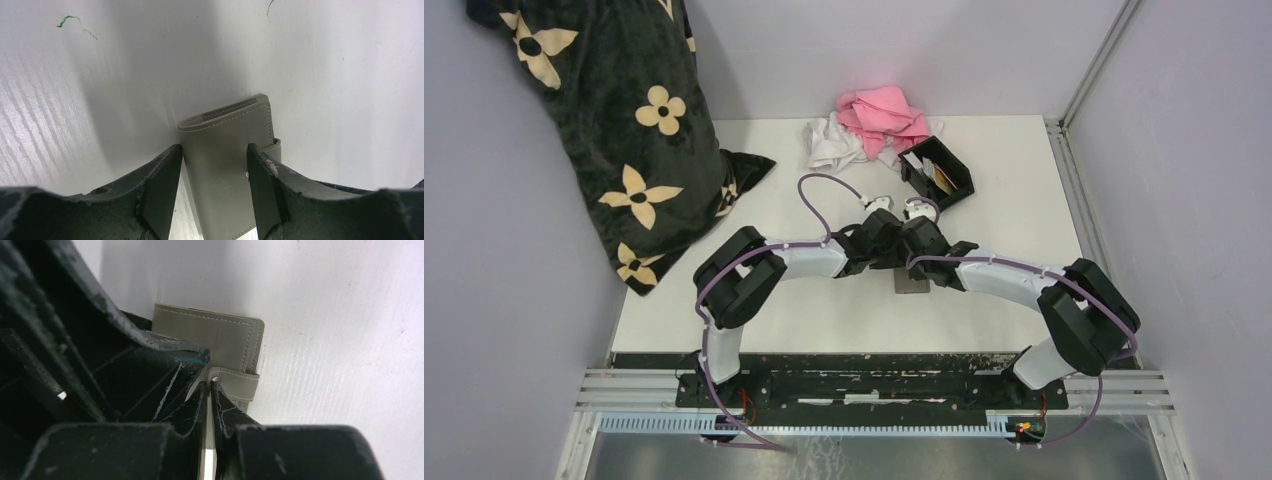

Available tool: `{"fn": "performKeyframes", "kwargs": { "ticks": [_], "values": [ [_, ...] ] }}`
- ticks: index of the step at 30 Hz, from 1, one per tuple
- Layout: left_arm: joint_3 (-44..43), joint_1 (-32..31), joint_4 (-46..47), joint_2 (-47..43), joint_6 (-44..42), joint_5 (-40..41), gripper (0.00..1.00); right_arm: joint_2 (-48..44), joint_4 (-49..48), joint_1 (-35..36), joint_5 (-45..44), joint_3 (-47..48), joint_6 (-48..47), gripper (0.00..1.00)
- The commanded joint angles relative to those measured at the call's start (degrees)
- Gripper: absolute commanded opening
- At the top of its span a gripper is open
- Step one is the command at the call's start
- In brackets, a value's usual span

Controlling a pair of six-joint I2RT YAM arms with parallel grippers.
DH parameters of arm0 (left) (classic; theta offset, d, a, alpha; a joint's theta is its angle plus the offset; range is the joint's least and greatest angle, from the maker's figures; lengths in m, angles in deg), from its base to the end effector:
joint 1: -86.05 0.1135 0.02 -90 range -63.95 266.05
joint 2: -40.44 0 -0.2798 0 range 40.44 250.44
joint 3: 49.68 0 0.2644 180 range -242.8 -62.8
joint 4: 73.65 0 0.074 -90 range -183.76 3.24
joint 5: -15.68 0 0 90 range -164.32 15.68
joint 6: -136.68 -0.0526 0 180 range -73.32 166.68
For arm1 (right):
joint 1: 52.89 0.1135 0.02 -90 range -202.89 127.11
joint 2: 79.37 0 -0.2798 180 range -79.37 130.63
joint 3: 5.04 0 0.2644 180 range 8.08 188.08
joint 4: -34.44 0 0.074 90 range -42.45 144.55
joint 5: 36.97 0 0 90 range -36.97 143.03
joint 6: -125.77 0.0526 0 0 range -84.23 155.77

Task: Put the credit cards into the card holder
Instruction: Close the card holder at the center of the board.

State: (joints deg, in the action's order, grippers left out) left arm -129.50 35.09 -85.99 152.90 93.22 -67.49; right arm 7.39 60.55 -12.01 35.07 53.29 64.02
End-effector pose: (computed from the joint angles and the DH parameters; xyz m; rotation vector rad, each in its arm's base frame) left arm 0.2813 -0.3369 0.1402 0.0340 2.4565 -0.6686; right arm 0.2440 0.1897 0.1659 -0.1469 2.4570 0.1260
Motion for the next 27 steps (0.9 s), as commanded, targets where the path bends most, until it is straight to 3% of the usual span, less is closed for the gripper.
{"fn": "performKeyframes", "kwargs": {
  "ticks": [1,27],
  "values": [
    [5.28,0.38,-5.70,2.55,-2.26,-0.47,0.60,1.83,0.58,0.86,-1.24,1.68,0.97,0.10],
    [8.24,1.39,-1.56,3.69,-1.48,-2.64,0.53,4.61,3.46,3.47,-2.00,4.02,1.81,0.08]
  ]
}}
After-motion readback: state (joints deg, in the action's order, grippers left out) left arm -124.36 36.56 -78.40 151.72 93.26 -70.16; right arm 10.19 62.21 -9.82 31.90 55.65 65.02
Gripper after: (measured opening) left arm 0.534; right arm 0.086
